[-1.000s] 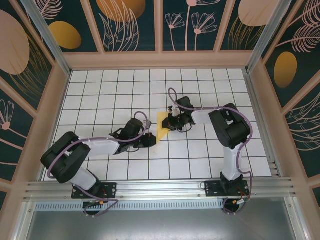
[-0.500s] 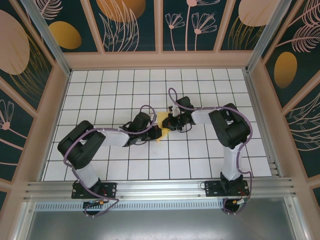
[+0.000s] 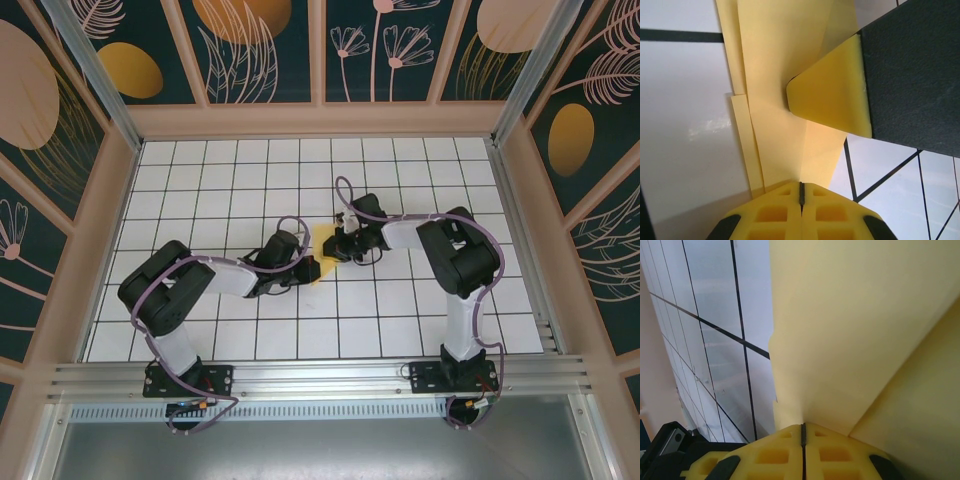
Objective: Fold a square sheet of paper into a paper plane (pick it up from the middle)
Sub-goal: Fourth fold the wing at the center of the table.
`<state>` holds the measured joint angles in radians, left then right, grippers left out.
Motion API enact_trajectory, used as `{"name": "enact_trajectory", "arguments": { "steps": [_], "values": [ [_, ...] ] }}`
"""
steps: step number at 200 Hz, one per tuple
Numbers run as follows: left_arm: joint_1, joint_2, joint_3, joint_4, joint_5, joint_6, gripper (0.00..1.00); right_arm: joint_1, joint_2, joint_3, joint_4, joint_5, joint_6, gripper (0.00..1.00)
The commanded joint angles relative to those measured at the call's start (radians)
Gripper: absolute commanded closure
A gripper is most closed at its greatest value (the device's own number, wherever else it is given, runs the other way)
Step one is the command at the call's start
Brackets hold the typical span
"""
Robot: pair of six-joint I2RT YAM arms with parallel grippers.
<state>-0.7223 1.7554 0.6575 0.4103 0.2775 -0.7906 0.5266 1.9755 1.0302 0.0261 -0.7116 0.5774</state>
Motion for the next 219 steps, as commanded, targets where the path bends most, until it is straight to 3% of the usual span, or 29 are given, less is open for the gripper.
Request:
{"name": "enact_trajectory", "arguments": {
  "steps": [1, 85, 127, 161, 219],
  "values": [
    [-0.004, 0.002, -0.053, -0.092, -0.014, -0.013, 1.00, 0.010, -0.057, -0.033, 0.032, 0.006, -0.019, 0.92],
    [-0.005, 0.005, -0.064, -0.058, -0.003, -0.019, 1.00, 0.068, -0.041, -0.047, 0.002, -0.009, -0.040, 0.92],
    [-0.003, -0.010, -0.070, -0.065, -0.003, -0.017, 1.00, 0.067, 0.019, 0.021, -0.092, 0.080, -0.057, 0.94],
    [-0.004, -0.059, -0.110, -0.057, 0.050, -0.006, 1.00, 0.055, 0.060, 0.039, -0.132, 0.143, -0.049, 0.94],
    [-0.010, -0.099, -0.147, -0.066, 0.118, 0.013, 1.00, 0.056, 0.070, 0.036, -0.118, 0.143, -0.030, 0.94]
  ]
}}
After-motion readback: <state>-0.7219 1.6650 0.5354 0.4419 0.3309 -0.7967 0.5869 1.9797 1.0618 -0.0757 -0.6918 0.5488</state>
